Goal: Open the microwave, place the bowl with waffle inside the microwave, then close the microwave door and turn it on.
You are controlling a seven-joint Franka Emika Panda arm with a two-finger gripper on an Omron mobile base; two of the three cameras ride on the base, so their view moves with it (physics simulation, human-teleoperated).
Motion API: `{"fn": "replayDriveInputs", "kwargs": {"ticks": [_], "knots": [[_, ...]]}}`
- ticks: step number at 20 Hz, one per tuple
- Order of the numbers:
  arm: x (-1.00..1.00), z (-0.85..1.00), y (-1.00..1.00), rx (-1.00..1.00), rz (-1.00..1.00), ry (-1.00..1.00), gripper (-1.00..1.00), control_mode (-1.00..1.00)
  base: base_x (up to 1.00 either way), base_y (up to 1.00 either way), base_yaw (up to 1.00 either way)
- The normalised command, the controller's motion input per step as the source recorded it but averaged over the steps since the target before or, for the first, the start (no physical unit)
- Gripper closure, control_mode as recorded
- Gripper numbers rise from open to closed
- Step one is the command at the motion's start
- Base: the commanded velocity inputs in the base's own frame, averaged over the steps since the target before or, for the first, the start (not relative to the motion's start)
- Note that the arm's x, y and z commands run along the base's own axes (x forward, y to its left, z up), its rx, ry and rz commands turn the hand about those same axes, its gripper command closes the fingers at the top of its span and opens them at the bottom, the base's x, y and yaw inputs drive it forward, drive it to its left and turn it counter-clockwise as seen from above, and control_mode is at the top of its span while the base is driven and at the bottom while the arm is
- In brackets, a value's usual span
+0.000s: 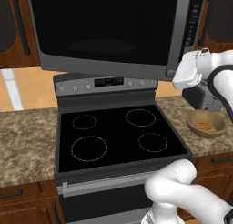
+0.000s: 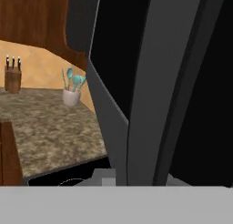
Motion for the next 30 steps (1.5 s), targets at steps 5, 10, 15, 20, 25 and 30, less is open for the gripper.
{"fn": "replayDriveInputs", "kwargs": {"ticks": [5,10,15,20,25,30], "knots": [[-1.0,0.65,0.83,-0.49,0.26,-0.08,1.0,-1.0,0.0,0.0,0.0],[-1.0,0.64,0.85,-0.51,0.29,-0.04,1.0,-1.0,0.0,0.0,0.0],[-1.0,0.67,0.75,-0.52,0.33,-0.01,1.0,-1.0,0.0,0.0,0.0],[-1.0,0.59,0.59,-0.49,0.32,-0.05,1.0,-1.0,0.0,0.0,0.0],[-1.0,0.53,0.46,-0.44,0.33,-0.02,1.0,-1.0,0.0,0.0,0.0],[-1.0,0.5,-0.14,-0.17,0.2,-0.1,1.0,-1.0,0.0,0.0,0.0]]}}
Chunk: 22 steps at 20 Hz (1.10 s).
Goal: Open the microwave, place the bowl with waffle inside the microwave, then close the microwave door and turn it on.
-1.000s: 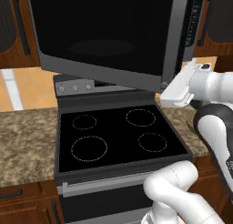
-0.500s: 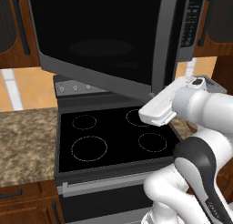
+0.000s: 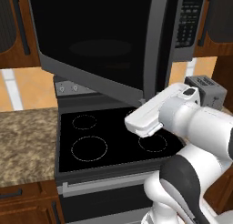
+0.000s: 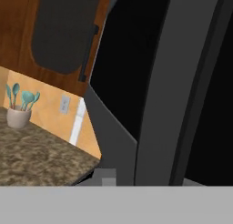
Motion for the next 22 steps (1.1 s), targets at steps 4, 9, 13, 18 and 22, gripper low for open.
{"fn": "replayDriveInputs", "kwargs": {"ticks": [4,9,13,18,22], "knots": [[-1.0,0.53,-0.66,0.0,0.11,-0.13,1.0,-1.0,0.0,0.0,0.0],[-1.0,0.66,-0.86,0.01,0.07,-0.15,-1.0,-1.0,0.0,0.0,0.0],[-1.0,0.8,-0.65,0.0,0.1,-0.13,-1.0,-1.0,0.0,0.0,0.0],[-1.0,1.0,-0.99,0.2,0.02,-0.28,-1.0,-1.0,0.0,0.0,0.0],[-0.51,0.81,-1.0,0.3,-0.11,-0.2,-1.0,-1.0,0.0,0.0,0.0]]}}
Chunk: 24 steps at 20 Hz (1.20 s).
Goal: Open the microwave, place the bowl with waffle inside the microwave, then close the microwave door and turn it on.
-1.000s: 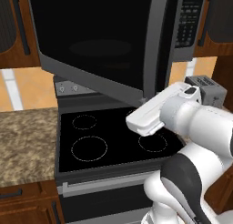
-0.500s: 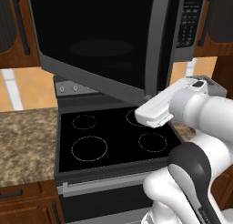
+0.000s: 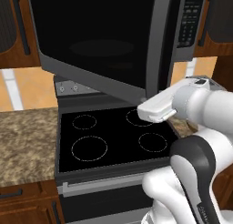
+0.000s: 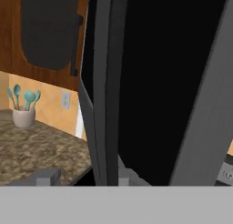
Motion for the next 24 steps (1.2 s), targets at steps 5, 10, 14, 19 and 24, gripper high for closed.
{"fn": "replayDriveInputs", "kwargs": {"ticks": [5,10,14,19,24], "knots": [[-0.41,0.0,-1.0,0.39,-0.13,-0.24,-1.0,-1.0,0.0,0.0,0.0],[-0.78,0.0,-1.0,0.4,0.0,-0.26,-1.0,-1.0,0.0,0.0,0.0],[-0.58,0.17,-1.0,0.33,-0.12,-0.08,-1.0,-1.0,0.0,0.0,0.0],[-0.81,0.68,-0.83,0.33,-0.01,-0.41,-1.0,-1.0,0.0,0.0,0.0],[-1.0,0.72,0.26,0.02,-0.02,-0.8,-1.0,-1.0,0.0,0.0,0.0]]}}
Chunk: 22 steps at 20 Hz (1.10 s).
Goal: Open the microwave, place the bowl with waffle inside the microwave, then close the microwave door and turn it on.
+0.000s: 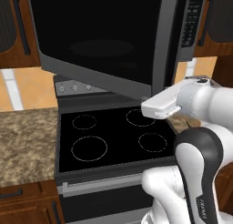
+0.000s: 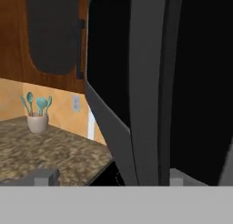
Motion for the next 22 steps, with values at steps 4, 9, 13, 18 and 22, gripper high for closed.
{"fn": "replayDriveInputs", "kwargs": {"ticks": [4,9,13,18,22], "knots": [[-1.0,0.39,0.76,-0.32,-0.08,-0.74,-1.0,-1.0,0.0,0.0,0.0],[-1.0,0.23,0.92,-0.49,-0.01,-0.68,-1.0,-1.0,0.0,0.0,0.0],[-1.0,0.36,0.7,-0.61,0.0,-0.47,-1.0,-1.0,0.0,0.0,0.0],[-1.0,0.14,-0.37,-0.34,0.0,-0.51,-1.0,-1.0,0.0,0.0,0.0],[-1.0,0.0,-1.0,-0.16,0.0,-0.45,-1.0,-1.0,0.0,0.0,0.0]]}}
